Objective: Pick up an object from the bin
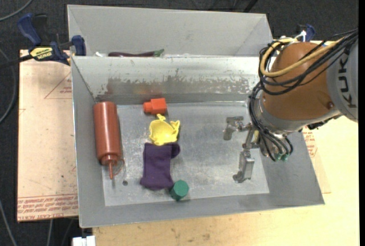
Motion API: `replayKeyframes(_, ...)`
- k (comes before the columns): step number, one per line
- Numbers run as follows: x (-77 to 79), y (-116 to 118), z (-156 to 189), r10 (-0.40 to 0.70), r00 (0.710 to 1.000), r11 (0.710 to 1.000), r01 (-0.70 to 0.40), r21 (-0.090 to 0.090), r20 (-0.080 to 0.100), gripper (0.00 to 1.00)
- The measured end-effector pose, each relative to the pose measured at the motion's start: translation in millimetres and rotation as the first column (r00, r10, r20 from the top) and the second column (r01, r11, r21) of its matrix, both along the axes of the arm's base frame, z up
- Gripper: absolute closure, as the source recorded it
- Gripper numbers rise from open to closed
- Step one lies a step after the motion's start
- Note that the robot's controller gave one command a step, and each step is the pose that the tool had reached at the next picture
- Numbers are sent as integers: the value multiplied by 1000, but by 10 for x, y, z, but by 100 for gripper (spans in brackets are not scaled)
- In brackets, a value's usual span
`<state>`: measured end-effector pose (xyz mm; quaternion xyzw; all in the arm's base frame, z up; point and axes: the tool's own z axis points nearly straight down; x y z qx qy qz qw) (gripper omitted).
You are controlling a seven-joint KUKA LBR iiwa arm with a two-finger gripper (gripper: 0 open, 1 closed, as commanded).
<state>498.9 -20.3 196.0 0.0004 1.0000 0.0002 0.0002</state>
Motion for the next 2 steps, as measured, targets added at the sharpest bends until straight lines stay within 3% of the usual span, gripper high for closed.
replayKeyframes(1,263,303,-152,53,999,999,-53,0,0,0)
replayKeyframes(2,331,405,-199,70,998,998,-70,1,-1,0)
